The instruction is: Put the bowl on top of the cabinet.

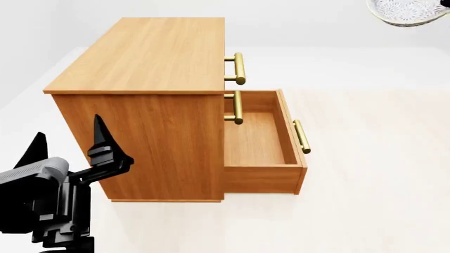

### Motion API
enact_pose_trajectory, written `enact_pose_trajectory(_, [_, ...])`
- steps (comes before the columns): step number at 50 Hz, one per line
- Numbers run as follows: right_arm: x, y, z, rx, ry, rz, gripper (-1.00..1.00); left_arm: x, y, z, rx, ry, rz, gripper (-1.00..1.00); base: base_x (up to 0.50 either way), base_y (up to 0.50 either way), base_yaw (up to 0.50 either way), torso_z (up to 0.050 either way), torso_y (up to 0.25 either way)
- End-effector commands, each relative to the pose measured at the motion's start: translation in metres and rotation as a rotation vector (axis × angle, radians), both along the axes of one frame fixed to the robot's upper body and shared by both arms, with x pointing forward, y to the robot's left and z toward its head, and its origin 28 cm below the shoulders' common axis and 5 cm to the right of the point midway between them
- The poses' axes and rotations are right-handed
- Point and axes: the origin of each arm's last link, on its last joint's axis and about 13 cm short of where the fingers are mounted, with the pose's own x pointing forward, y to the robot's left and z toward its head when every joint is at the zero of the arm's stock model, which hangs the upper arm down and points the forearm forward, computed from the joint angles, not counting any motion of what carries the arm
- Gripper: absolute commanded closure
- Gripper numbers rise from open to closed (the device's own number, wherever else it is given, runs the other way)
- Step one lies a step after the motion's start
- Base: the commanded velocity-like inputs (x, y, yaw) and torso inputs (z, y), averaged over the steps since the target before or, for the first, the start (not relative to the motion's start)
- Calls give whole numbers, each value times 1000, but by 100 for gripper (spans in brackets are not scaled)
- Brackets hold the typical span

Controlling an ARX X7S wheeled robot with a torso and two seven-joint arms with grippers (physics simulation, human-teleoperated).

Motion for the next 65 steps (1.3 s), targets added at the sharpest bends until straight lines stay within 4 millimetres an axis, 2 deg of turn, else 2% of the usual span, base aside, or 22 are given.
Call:
enact_pose_trajectory(1, [-1, 23, 34, -73, -60, 108, 100, 0, 0, 0, -1, -1, 0, -100, 0, 0, 0, 0, 0])
enact_pose_trajectory(7, [10, 35, 44, -68, -62, 156, 100, 0, 0, 0, 0, 0, 0, -100, 0, 0, 0, 0, 0])
enact_pose_trajectory(15, [30, 52, 46, -41, -41, 244, 100, 1, 0, 0, -2, -1, 0, -100, 0, 0, 0, 0, 0])
enact_pose_trajectory(31, [63, 79, 32, 143, 23, 407, 100, 0, 2, 1, -9, -1, 5, -100, 0, 0, 0, 0, 1])
enact_pose_trajectory(37, [67, 87, 39, 237, 13, 446, 100, -2, 2, 1, -11, -1, 6, -100, 0, 0, 0, 0, 0])
enact_pose_trajectory(38, [67, 88, 42, 313, 10, 483, 100, -1, 2, 1, -12, 0, 6, -100, 0, 0, 0, 0, 0])
enact_pose_trajectory(51, [71, 95, 51, 393, -20, 501, 100, -1, 2, 1, -13, 0, 8, -100, 0, 0, 0, 0, 1])
enact_pose_trajectory(54, [70, 97, 55, 469, -39, 538, 100, -1, 2, 0, -13, 1, 8, -100, 0, 0, 0, 0, 0])
enact_pose_trajectory(65, [83, 111, 41, 500, 39, 572, 100, 0, 3, -1, -16, -2, 13, -100, 0, 0, 0, 0, 0])
